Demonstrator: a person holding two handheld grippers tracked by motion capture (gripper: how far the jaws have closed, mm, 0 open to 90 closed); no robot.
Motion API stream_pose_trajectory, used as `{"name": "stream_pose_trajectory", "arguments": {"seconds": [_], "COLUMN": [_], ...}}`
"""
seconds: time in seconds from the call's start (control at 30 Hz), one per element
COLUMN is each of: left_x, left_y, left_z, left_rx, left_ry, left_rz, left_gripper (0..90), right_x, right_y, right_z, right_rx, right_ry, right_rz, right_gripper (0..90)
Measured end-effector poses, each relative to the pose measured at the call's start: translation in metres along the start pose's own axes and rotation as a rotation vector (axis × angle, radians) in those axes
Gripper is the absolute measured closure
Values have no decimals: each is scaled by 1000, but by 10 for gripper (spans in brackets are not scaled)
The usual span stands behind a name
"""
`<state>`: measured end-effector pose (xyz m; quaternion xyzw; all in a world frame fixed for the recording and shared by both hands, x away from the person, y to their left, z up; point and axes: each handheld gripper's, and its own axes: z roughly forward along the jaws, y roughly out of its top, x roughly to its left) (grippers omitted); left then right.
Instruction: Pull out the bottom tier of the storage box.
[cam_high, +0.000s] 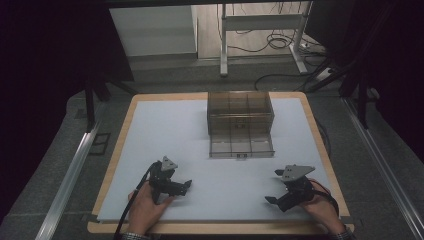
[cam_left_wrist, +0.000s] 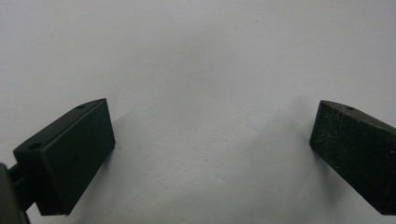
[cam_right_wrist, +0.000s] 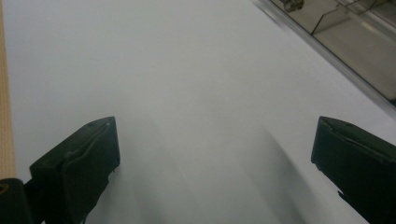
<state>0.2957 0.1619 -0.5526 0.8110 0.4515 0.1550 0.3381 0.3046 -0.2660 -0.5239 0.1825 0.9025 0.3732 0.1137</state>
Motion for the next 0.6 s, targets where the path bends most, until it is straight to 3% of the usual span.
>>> {"name": "stream_pose_trajectory", "arguments": {"seconds": [0.6], "left_x": [0], "left_y": [0], "left_z": [0], "left_rx": [0], "left_ry": [0], "left_rz": [0], "left_gripper": [0], "right_x": [1], "right_y": [-8], "right_z": [5], "right_rx": [44], "right_ry": [19], "right_rz": [24], "right_gripper": [6]}}
